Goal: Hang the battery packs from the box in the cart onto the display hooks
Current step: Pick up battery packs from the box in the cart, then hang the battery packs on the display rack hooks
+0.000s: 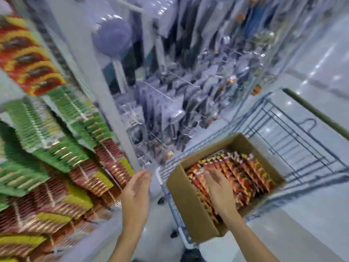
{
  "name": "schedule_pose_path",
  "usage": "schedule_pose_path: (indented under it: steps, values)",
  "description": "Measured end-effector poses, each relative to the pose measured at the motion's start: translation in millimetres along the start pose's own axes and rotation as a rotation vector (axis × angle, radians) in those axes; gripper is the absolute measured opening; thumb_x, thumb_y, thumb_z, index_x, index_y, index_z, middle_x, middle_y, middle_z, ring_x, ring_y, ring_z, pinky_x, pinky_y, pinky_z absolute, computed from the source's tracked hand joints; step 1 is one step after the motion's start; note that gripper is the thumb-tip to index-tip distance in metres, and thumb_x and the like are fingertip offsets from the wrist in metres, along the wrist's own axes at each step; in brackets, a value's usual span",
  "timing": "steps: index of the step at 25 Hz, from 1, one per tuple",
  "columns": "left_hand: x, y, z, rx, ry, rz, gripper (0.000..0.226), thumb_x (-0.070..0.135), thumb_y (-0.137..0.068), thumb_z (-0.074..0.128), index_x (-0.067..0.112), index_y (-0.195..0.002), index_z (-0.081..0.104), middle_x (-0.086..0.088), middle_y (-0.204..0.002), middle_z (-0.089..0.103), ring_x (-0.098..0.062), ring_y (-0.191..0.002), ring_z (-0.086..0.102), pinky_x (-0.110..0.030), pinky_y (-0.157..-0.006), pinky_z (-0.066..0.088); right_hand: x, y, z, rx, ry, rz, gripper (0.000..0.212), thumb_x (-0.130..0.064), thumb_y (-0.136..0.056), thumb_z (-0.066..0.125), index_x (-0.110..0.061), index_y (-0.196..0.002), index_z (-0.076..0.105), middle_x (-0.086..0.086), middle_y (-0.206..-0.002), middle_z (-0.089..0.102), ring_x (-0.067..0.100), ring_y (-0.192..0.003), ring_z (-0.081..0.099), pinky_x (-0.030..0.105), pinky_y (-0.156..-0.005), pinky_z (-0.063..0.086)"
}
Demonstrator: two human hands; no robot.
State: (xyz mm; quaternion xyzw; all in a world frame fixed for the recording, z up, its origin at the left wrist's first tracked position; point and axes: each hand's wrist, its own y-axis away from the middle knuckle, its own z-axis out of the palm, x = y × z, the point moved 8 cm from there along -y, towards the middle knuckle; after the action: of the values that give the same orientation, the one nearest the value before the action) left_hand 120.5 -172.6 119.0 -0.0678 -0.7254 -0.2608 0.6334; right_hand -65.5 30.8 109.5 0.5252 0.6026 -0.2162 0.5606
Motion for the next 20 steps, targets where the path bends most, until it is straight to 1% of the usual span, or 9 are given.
schedule_pose_path:
  steps: [4,7,10,13,15,16,17,18,20]
  values:
    - [-29.2,11.6,75.6,-0.152,-0.126,-0.059,0.013,0.028,-0.102,0.065,0.026,-0.110,0.074,0.011,-0.106,0.077,-0.007,-0.105,0.070,-0.040,-0.103,0.054,43.4,-12.4,-58.9,0.087,0.123,0.094,0.035,-0.036,-0.106,0.053,-0.019,-0.136,0.059,-0.007,-0.123,0.062,0.011,-0.114,0.056,0.025,-0.095,0.041]
    - [-54.0,17.8,130.9,-0.247,-0.228,-0.110,0.014,0.032,-0.103,0.062,0.030,-0.114,0.072,0.011,-0.110,0.074,-0.004,-0.107,0.068,-0.034,-0.100,0.054,78.5,-23.5,-92.7,0.119,0.147,0.186,0.038,-0.037,-0.106,0.052,-0.018,-0.139,0.058,-0.005,-0.129,0.062,0.015,-0.119,0.056,0.029,-0.096,0.042]
    - [-89.3,15.4,183.9,-0.313,-0.334,-0.210,0.015,0.035,-0.106,0.058,0.029,-0.116,0.067,0.010,-0.114,0.071,-0.006,-0.107,0.065,-0.021,-0.085,0.049,104.6,-33.5,-115.9,0.113,0.196,0.227,0.039,-0.040,-0.106,0.052,-0.018,-0.138,0.058,-0.002,-0.132,0.064,0.014,-0.114,0.058,0.027,-0.089,0.043]
    - [-123.6,6.5,223.5,-0.253,-0.447,-0.303,0.027,0.026,-0.106,0.057,0.014,-0.129,0.064,-0.002,-0.122,0.070,-0.015,-0.107,0.065,-0.024,-0.082,0.045,123.2,-42.9,-129.1,0.078,0.214,0.268,0.035,-0.036,-0.106,0.053,-0.019,-0.135,0.059,-0.007,-0.125,0.063,0.011,-0.112,0.056,0.024,-0.086,0.041]
    - [-147.3,-4.4,238.1,-0.179,-0.522,-0.389,0.028,0.018,-0.106,0.056,0.007,-0.131,0.061,-0.003,-0.108,0.068,-0.020,-0.102,0.065,-0.026,-0.086,0.042,133.0,-48.2,-133.9,0.060,0.215,0.294,0.033,-0.035,-0.105,0.054,-0.019,-0.134,0.059,-0.008,-0.124,0.062,0.012,-0.116,0.057,0.026,-0.092,0.040]
    - [-159.2,-11.0,244.0,-0.155,-0.567,-0.430,0.023,0.016,-0.105,0.057,0.006,-0.126,0.060,-0.002,-0.098,0.065,-0.023,-0.099,0.065,-0.028,-0.086,0.044,138.0,-50.8,-136.0,0.052,0.219,0.302,0.033,-0.036,-0.105,0.055,-0.019,-0.133,0.060,-0.007,-0.125,0.063,0.014,-0.117,0.058,0.027,-0.093,0.042]
    - [-168.0,-17.1,248.8,-0.134,-0.586,-0.466,0.020,0.017,-0.104,0.060,0.005,-0.120,0.060,-0.005,-0.098,0.066,-0.028,-0.102,0.066,-0.032,-0.089,0.048,141.2,-52.4,-136.9,0.044,0.220,0.304,0.034,-0.037,-0.105,0.055,-0.019,-0.133,0.060,-0.006,-0.126,0.064,0.014,-0.118,0.059,0.027,-0.094,0.043]
    - [-175.8,-22.8,252.3,-0.113,-0.600,-0.508,0.030,0.019,-0.102,0.063,0.000,-0.125,0.061,-0.011,-0.110,0.069,-0.034,-0.110,0.065,-0.036,-0.093,0.051,143.2,-53.4,-137.7,0.036,0.220,0.306,0.034,-0.037,-0.105,0.055,-0.020,-0.133,0.060,-0.007,-0.125,0.064,0.013,-0.116,0.059,0.027,-0.093,0.043]
    - [-183.6,-26.5,259.1,-0.068,-0.601,-0.599,0.048,0.023,-0.102,0.065,-0.003,-0.141,0.053,-0.018,-0.137,0.062,-0.038,-0.126,0.060,-0.038,-0.096,0.051,146.3,-55.2,-139.5,0.026,0.227,0.313,0.033,-0.038,-0.105,0.054,-0.022,-0.132,0.061,-0.009,-0.122,0.064,0.011,-0.112,0.059,0.026,-0.091,0.043]
